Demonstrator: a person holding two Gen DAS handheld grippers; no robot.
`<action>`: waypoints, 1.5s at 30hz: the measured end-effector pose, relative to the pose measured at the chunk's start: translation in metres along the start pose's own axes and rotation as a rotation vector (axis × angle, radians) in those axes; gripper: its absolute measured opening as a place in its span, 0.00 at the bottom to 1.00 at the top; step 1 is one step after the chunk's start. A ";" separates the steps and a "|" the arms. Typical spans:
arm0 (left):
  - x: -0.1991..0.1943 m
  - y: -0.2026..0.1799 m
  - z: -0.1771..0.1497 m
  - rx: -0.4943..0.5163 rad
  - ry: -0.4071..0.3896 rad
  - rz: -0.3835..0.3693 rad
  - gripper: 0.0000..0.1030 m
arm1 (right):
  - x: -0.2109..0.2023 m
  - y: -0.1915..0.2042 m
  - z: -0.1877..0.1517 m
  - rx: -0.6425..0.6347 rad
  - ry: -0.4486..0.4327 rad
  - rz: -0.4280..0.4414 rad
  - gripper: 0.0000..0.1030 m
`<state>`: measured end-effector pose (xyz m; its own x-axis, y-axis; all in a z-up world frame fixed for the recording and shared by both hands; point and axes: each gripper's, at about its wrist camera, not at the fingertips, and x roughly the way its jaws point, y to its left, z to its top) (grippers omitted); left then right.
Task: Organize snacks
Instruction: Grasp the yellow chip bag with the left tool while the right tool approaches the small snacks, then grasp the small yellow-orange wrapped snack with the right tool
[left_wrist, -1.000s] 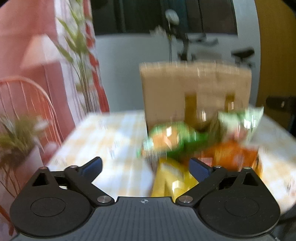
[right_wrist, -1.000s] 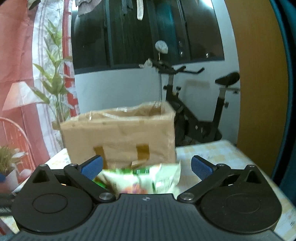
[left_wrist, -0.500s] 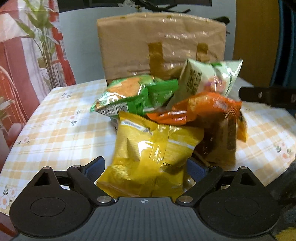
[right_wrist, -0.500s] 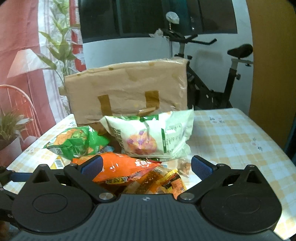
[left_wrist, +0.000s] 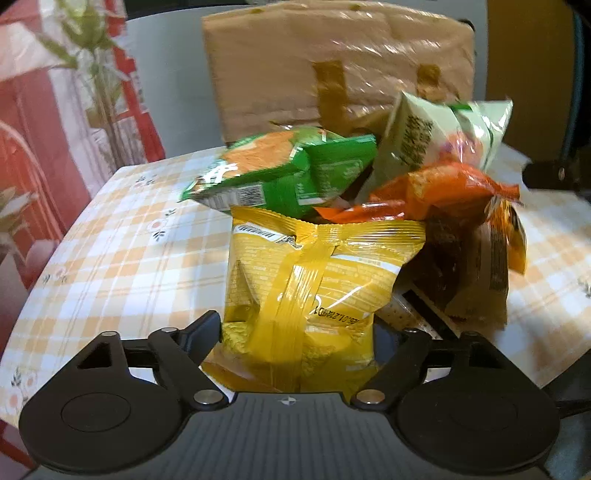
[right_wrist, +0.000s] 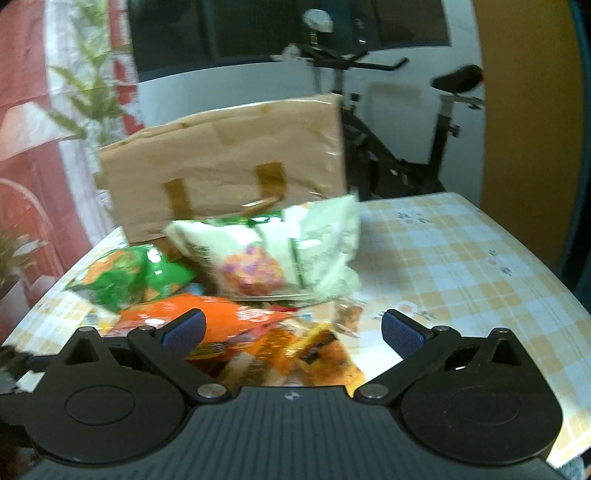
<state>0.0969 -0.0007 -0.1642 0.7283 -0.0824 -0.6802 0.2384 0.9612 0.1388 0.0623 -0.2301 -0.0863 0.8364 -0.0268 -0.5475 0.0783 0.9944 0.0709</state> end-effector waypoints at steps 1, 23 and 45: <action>-0.003 0.002 -0.001 -0.012 -0.007 0.000 0.80 | 0.002 -0.004 0.000 0.015 0.003 -0.021 1.00; -0.036 0.023 0.003 -0.185 -0.155 0.056 0.79 | 0.036 -0.014 -0.027 -0.253 0.048 0.044 0.70; -0.030 0.027 0.000 -0.215 -0.133 0.075 0.79 | 0.034 -0.019 -0.025 -0.498 0.199 0.086 0.57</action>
<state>0.0817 0.0279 -0.1397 0.8200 -0.0287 -0.5716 0.0488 0.9986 0.0198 0.0755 -0.2471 -0.1273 0.7060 0.0288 -0.7076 -0.2932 0.9214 -0.2551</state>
